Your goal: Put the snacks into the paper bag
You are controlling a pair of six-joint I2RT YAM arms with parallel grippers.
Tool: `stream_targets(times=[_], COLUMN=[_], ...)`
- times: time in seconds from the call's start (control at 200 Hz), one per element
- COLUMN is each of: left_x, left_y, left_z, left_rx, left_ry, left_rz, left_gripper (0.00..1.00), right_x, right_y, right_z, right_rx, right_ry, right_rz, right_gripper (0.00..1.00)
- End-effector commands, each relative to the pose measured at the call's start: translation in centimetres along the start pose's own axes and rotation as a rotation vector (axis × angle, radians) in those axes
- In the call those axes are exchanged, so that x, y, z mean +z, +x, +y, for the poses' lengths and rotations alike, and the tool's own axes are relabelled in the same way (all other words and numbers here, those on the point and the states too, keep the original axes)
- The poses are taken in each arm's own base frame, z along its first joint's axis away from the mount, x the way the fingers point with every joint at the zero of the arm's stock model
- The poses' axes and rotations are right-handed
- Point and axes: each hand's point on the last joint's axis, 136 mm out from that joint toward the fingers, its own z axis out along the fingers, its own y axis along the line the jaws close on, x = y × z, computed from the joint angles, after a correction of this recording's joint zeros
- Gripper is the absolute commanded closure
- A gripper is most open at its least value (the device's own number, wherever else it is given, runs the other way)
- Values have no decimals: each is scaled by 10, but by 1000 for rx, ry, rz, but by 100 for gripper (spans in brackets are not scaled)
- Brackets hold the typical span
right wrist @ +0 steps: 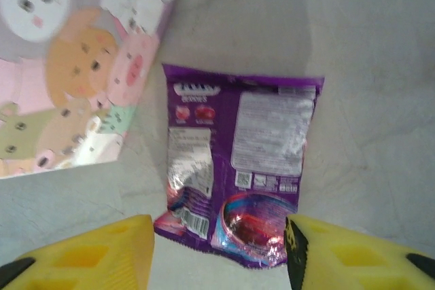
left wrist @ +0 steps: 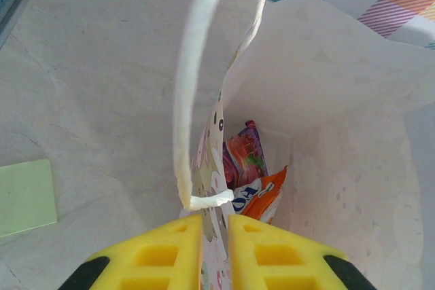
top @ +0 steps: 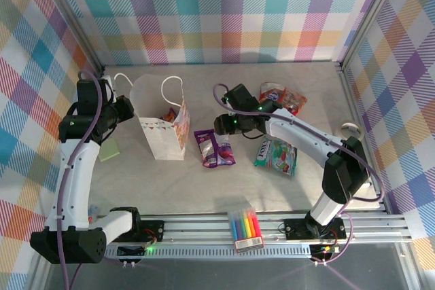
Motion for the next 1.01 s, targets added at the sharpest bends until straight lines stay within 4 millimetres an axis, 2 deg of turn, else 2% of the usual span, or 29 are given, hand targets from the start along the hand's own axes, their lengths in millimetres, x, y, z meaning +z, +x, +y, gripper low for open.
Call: stream_targets(times=[0.0, 0.045, 0.16, 0.37, 0.6, 0.775, 0.93, 1.0], left_x=[1, 1, 0, -1, 0, 2, 2, 1], left_y=[9, 9, 9, 10, 11, 12, 11, 10], left_z=[6, 6, 7, 9, 10, 9, 9, 9], left_rx=[6, 7, 7, 8, 8, 6, 8, 9], left_ry=[-15, -14, -17, -28, -34, -28, -33, -31], left_rz=[29, 28, 24, 26, 31, 36, 36, 35], left_gripper=[82, 82, 82, 82, 82, 82, 82, 82], right_x=[23, 29, 50, 79, 98, 112, 115, 114], right_y=[35, 42, 60, 75, 84, 92, 89, 86], right_z=[-9, -11, -15, -19, -18, -26, -24, -24], right_rx=[33, 40, 65, 95, 112, 125, 127, 125], right_ry=[9, 7, -16, -45, -83, -52, -56, -53], right_rz=[125, 152, 221, 282, 318, 352, 348, 341], right_gripper=[38, 33, 27, 20, 19, 20, 25, 32])
